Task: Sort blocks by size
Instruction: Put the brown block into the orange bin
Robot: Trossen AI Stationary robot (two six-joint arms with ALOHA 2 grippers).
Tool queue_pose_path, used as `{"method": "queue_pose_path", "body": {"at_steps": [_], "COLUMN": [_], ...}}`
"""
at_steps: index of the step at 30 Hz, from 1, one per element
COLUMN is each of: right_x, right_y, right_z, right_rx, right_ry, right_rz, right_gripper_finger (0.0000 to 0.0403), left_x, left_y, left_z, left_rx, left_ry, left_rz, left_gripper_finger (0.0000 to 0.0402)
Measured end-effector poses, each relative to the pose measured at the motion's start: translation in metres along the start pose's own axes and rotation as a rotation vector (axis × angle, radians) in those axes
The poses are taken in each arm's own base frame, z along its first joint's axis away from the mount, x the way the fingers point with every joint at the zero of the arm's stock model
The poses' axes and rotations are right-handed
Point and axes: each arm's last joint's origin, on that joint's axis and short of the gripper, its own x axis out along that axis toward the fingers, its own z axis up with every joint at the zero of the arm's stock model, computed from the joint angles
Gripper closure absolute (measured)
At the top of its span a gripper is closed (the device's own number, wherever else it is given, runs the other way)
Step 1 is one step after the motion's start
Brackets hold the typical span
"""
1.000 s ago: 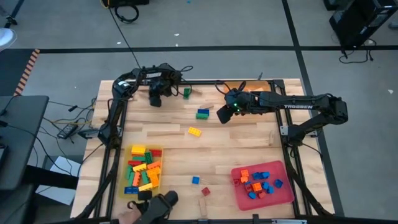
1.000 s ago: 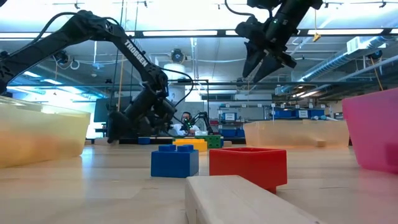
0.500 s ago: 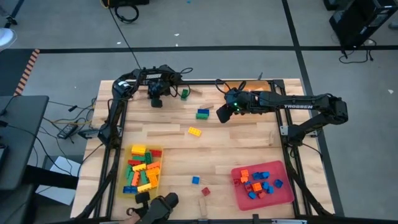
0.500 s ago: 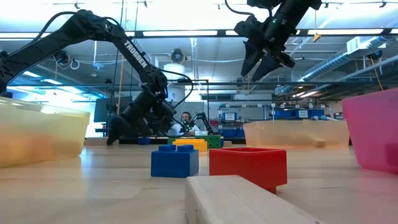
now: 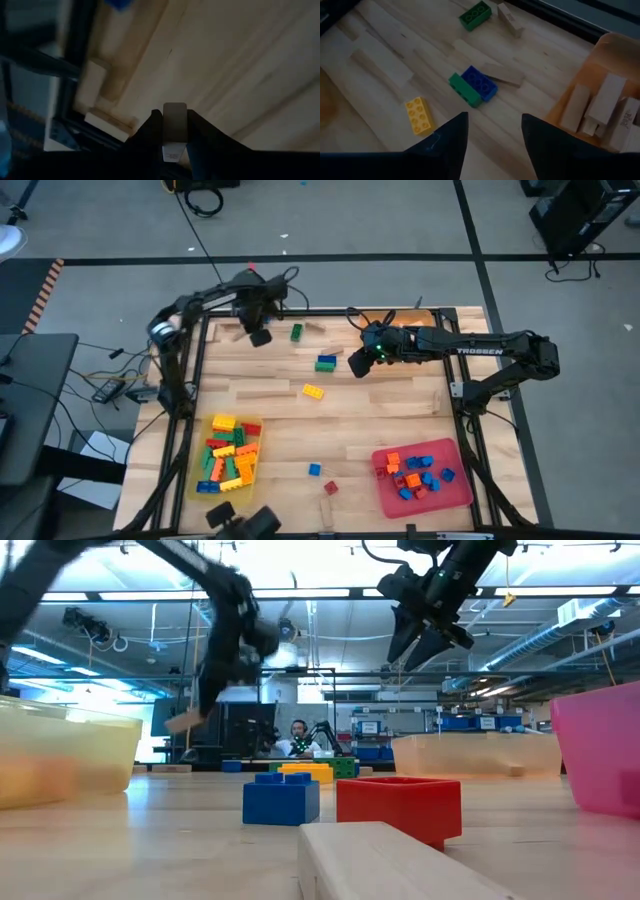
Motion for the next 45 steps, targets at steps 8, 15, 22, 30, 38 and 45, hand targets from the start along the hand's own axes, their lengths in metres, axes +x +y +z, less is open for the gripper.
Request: {"method": "queue_pose_path", "body": {"at_steps": [8, 15, 22, 30, 38, 45], "right_x": [0.0, -0.003, -0.028, -0.035, -0.025, -0.026], "right_y": [-0.002, 0.004, 0.008, 0.008, 0.012, 0.011], "right_z": [-0.003, -0.01, -0.021, -0.046, -0.05, -0.044], "right_rx": [-0.017, -0.074, -0.164, -0.23, -0.263, -0.242], "right_ry": [0.032, 0.064, 0.053, -0.13, -0.351, -0.388], "right_rz": [-0.02, 0.005, -0.003, 0.295, 0.567, 0.583], "right_gripper_finger": [0.0209, 0.0204, 0.0213, 0.023, 0.0245, 0.0235], "left_x": [-0.09, -0.143, -0.128, -0.091, -0.084, -0.086], "left_y": [-0.026, -0.05, -0.082, -0.126, -0.154, -0.173], "left_z": [-0.041, -0.073, -0.087, -0.086, -0.082, -0.085], "left_rx": [-0.1, -0.079, -0.125, -0.187, -0.179, -0.149], "left_ry": [-0.472, -0.849, -1.158, -1.401, -1.452, -1.445], "left_rz": [-0.051, -0.205, -0.317, -0.554, -0.688, -0.747], "left_gripper_finger": [0.0338, 0.0338, 0.0338, 0.0338, 0.0338, 0.0332]}}
